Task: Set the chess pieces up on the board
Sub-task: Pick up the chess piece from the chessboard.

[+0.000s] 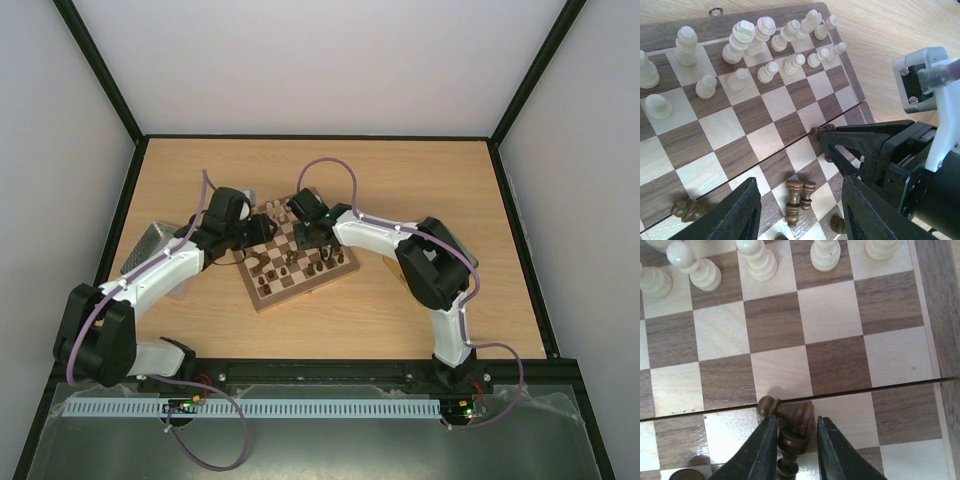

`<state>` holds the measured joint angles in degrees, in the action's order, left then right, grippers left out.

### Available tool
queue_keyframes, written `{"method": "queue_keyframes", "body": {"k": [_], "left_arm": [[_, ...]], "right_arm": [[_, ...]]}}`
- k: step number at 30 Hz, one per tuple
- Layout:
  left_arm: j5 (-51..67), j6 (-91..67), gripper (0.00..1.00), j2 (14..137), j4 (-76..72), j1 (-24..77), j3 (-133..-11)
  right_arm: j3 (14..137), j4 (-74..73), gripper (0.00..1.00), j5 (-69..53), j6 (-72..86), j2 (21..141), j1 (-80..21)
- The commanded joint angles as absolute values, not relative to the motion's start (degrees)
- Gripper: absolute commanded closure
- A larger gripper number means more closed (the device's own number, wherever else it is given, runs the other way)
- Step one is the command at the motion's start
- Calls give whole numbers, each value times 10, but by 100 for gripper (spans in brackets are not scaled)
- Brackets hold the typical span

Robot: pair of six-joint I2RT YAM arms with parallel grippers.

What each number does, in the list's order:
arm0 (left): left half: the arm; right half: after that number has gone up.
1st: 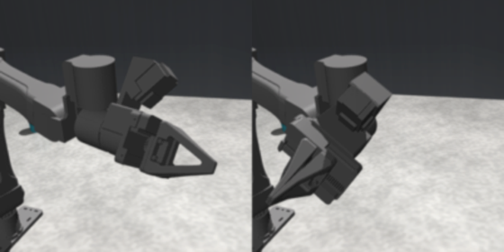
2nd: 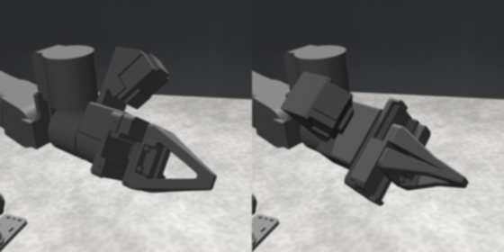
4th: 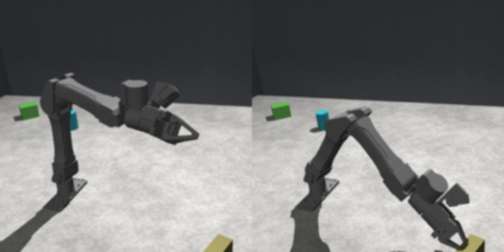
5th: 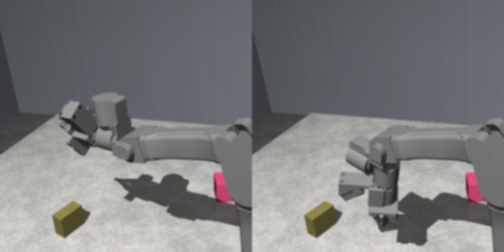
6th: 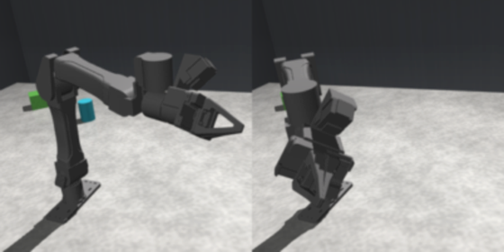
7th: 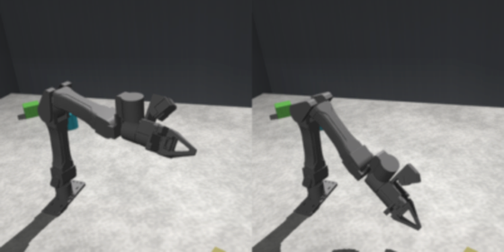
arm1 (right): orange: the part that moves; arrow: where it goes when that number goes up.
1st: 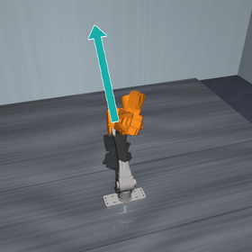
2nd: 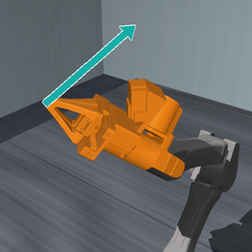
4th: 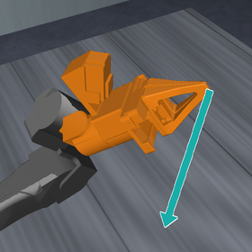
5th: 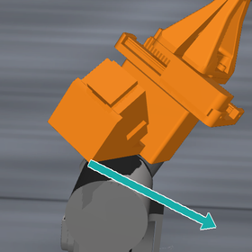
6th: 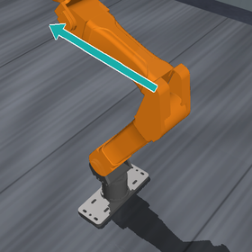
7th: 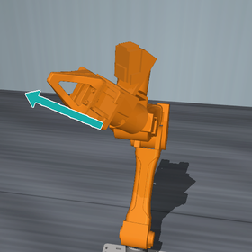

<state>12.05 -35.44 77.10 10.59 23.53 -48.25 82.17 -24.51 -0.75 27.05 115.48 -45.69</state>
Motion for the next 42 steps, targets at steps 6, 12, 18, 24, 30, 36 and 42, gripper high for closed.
{"method": "queue_keyframes", "body": {"k": [6, 12, 18, 24, 30, 36, 42], "left_arm": [[127, -372, 52, 755, 84, 230, -471], [127, -378, 51, 752, 80, 229, -469], [131, -404, 49, 740, 62, 225, -456], [176, -459, 41, 701, -31, 220, -409], [195, -515, 37, 664, -121, 220, -369], [206, -564, 36, 638, -190, 219, -340], [211, -594, 39, 614, -255, 219, -302]], "right_arm": [[822, -271, 76, 4, 298, 1150, -454], [822, -269, 88, -9, 298, 1149, -456], [802, -219, 91, -23, 280, 1124, -455], [766, -139, 91, -56, 270, 1064, -455], [725, -71, 91, -110, 269, 1003, -455], [712, -61, 91, -129, 278, 963, -456], [708, -51, 90, -134, 385, 939, -455]]}}
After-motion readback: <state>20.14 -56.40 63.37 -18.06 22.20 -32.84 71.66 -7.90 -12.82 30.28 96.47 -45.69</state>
